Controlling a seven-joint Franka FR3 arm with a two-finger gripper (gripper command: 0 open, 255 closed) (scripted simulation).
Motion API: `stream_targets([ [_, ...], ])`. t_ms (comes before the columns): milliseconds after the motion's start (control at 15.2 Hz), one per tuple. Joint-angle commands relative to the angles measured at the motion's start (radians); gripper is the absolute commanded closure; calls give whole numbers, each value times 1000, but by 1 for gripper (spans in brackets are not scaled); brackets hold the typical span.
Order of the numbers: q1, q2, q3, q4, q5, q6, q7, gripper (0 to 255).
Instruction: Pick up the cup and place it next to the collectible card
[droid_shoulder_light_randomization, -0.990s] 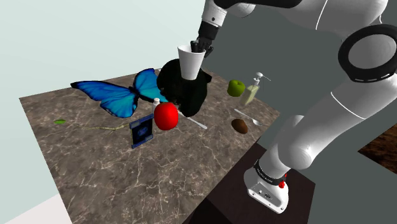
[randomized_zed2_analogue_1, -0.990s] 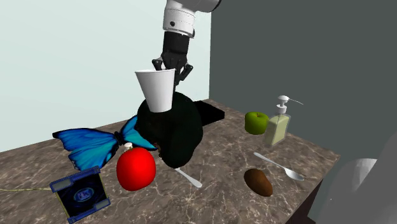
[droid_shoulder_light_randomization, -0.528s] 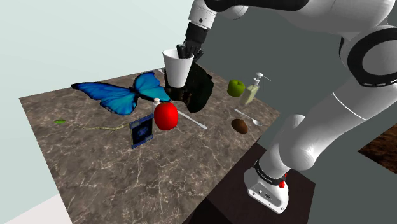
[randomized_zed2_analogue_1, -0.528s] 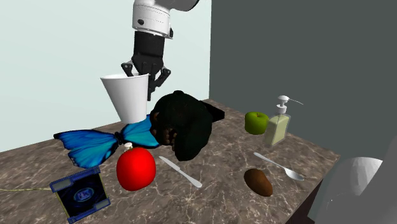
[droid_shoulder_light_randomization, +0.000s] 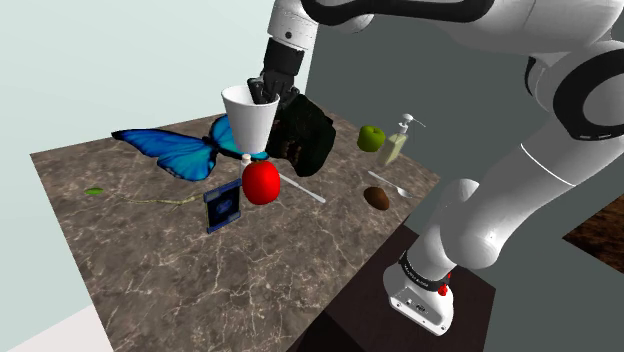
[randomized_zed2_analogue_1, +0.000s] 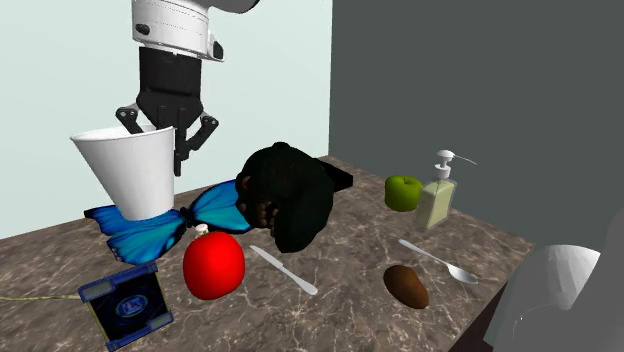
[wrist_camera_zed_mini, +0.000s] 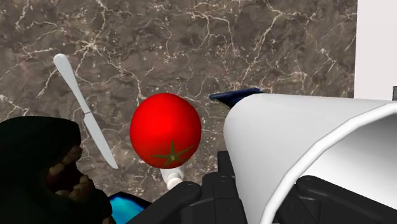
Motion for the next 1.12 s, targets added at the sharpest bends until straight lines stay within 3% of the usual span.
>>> stream_targets([
  [0, 22, 19, 34, 17, 1, 14, 55, 255],
  [924, 165, 245, 222, 261, -69, 52, 400, 255],
  [1056, 166, 243, 221, 232, -67, 78, 396, 255],
])
